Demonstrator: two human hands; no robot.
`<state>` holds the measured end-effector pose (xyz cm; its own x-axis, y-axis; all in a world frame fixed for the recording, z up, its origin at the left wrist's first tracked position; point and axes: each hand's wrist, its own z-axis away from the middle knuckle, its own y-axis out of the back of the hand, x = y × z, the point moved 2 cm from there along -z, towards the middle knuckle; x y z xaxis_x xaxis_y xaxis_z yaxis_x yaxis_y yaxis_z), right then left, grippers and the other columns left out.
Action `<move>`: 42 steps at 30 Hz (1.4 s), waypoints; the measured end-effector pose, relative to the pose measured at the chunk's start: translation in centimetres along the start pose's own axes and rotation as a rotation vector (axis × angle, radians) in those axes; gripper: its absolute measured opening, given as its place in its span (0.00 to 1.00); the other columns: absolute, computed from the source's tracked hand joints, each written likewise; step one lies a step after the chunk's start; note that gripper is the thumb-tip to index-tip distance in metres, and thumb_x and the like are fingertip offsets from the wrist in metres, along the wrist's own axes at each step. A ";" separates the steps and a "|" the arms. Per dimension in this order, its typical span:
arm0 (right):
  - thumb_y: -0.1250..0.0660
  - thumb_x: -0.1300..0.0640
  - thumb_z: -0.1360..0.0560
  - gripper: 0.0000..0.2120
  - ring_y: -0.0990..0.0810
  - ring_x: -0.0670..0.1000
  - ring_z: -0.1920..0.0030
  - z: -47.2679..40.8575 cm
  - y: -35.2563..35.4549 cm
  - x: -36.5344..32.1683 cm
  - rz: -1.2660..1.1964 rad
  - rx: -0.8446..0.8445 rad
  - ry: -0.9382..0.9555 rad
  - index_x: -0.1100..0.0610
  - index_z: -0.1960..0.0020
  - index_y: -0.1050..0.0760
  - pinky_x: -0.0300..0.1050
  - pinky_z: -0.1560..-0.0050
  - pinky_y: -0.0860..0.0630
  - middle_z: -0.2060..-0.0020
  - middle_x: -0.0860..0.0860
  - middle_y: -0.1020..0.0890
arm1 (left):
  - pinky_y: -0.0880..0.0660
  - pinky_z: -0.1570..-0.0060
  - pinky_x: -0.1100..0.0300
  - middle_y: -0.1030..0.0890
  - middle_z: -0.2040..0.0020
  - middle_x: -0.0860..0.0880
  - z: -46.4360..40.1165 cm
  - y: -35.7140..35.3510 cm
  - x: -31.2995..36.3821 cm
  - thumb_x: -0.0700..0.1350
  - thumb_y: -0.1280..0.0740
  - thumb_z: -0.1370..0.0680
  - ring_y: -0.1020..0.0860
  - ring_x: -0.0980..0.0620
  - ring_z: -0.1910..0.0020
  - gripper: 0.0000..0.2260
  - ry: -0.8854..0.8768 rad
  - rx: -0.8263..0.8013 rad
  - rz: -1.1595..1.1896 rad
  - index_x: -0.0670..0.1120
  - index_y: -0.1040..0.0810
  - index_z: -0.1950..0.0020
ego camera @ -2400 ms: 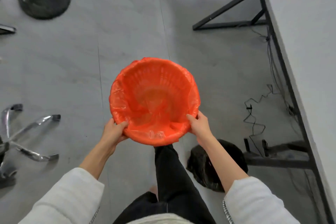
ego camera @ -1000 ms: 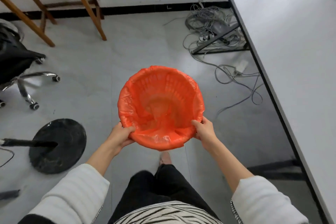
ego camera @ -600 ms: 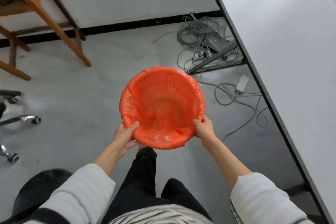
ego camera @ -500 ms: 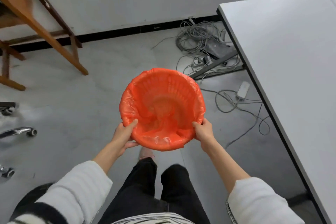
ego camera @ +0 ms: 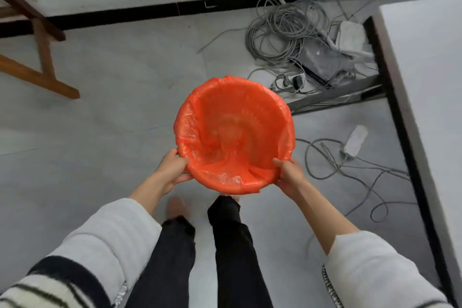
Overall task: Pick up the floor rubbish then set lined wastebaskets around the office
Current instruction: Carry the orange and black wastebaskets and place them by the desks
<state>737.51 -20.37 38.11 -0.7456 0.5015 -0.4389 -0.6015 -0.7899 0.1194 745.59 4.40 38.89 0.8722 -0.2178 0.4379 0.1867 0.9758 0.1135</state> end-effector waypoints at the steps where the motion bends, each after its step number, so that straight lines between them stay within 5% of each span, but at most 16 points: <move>1: 0.43 0.69 0.23 0.16 0.21 0.53 0.59 -2.2 -0.4 -0.3 -0.016 -0.013 -0.028 0.58 0.38 0.29 0.40 0.74 0.22 0.49 0.56 0.21 | 0.23 0.60 0.56 0.22 0.50 0.44 -2.2 -0.8 0.2 0.34 0.43 0.22 0.23 0.51 0.61 0.12 0.007 0.030 0.018 0.44 0.32 0.40; 5: 0.44 0.68 0.21 0.16 0.23 0.51 0.59 -12.2 -2.4 -0.7 -0.040 -0.027 -0.098 0.54 0.38 0.32 0.37 0.77 0.24 0.56 0.52 0.22 | 0.22 0.60 0.54 0.23 0.41 0.41 -12.2 -3.5 -0.4 0.36 0.40 0.23 0.21 0.46 0.53 0.14 0.052 0.141 0.045 0.43 0.31 0.37; 14: 0.45 0.66 0.20 0.14 0.24 0.51 0.59 -27.8 -4.1 1.6 -0.027 0.010 -0.103 0.53 0.39 0.31 0.39 0.73 0.25 0.52 0.52 0.22 | 0.24 0.52 0.52 0.24 0.38 0.39 -27.9 -8.0 -2.9 0.37 0.40 0.20 0.22 0.43 0.44 0.14 0.080 0.127 -0.002 0.41 0.32 0.35; 20: 0.46 0.66 0.20 0.15 0.25 0.51 0.59 -31.7 -1.3 1.2 -0.034 0.055 -0.124 0.52 0.38 0.32 0.44 0.65 0.30 0.56 0.50 0.22 | 0.21 0.58 0.55 0.22 0.42 0.41 -31.4 -12.1 -2.7 0.35 0.40 0.22 0.21 0.44 0.47 0.09 0.067 0.040 -0.060 0.46 0.30 0.44; 23: 0.46 0.65 0.20 0.13 0.26 0.50 0.62 -32.8 -0.1 0.8 -0.029 0.083 -0.119 0.53 0.39 0.32 0.44 0.65 0.31 0.56 0.50 0.22 | 0.20 0.50 0.46 0.21 0.43 0.41 -32.6 -13.3 -2.3 0.35 0.40 0.24 0.21 0.42 0.46 0.10 0.046 0.044 -0.112 0.50 0.28 0.50; 26: 0.43 0.63 0.20 0.11 0.24 0.51 0.59 -32.8 0.0 0.9 0.000 0.095 -0.138 0.55 0.40 0.30 0.45 0.63 0.28 0.51 0.53 0.21 | 0.21 0.48 0.45 0.20 0.43 0.42 -33.1 -13.5 -2.1 0.35 0.41 0.24 0.21 0.43 0.47 0.10 0.037 0.044 -0.162 0.50 0.27 0.51; 29: 0.39 0.59 0.22 0.17 0.22 0.54 0.44 -31.7 -0.1 1.3 0.058 0.142 -0.181 0.57 0.33 0.32 0.50 0.50 0.25 0.40 0.54 0.23 | 0.24 0.56 0.58 0.22 0.43 0.43 -32.1 -12.9 -1.6 0.38 0.39 0.21 0.23 0.46 0.49 0.17 0.070 -0.036 -0.210 0.46 0.32 0.32; 31: 0.37 0.56 0.23 0.24 0.26 0.54 0.42 -30.1 -0.1 1.7 0.169 0.223 -0.231 0.59 0.28 0.37 0.51 0.45 0.26 0.38 0.54 0.26 | 0.23 0.50 0.55 0.23 0.40 0.43 -30.8 -11.7 -1.2 0.43 0.38 0.21 0.23 0.45 0.45 0.24 0.077 -0.046 -0.313 0.45 0.39 0.26; 35: 0.38 0.54 0.24 0.24 0.24 0.55 0.47 -23.8 -1.7 2.2 0.511 0.261 -0.198 0.61 0.30 0.34 0.53 0.41 0.24 0.46 0.56 0.24 | 0.31 0.34 0.55 0.24 0.35 0.42 -25.8 -8.6 1.0 0.44 0.38 0.21 0.26 0.43 0.36 0.22 -0.010 -0.113 -0.672 0.42 0.35 0.28; 39: 0.40 0.55 0.22 0.21 0.22 0.57 0.42 -14.2 -4.5 2.7 0.696 0.106 -0.115 0.60 0.31 0.32 0.52 0.38 0.27 0.43 0.58 0.20 | 0.33 0.38 0.61 0.22 0.38 0.43 -18.2 -5.5 3.7 0.41 0.39 0.21 0.25 0.45 0.38 0.17 -0.110 -0.277 -0.947 0.41 0.28 0.33; 42: 0.39 0.55 0.22 0.20 0.21 0.55 0.44 -6.9 -6.9 2.8 0.505 0.082 -0.128 0.61 0.32 0.30 0.53 0.38 0.26 0.42 0.58 0.21 | 0.32 0.45 0.64 0.20 0.41 0.43 -11.9 -4.0 6.5 0.41 0.39 0.22 0.23 0.47 0.41 0.14 -0.222 -0.344 -1.045 0.42 0.25 0.36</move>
<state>741.54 -15.98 29.91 -0.9744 0.1090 -0.1968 -0.1752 -0.9165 0.3597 755.86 -0.74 30.67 0.1210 -0.8971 0.4248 0.9247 0.2575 0.2804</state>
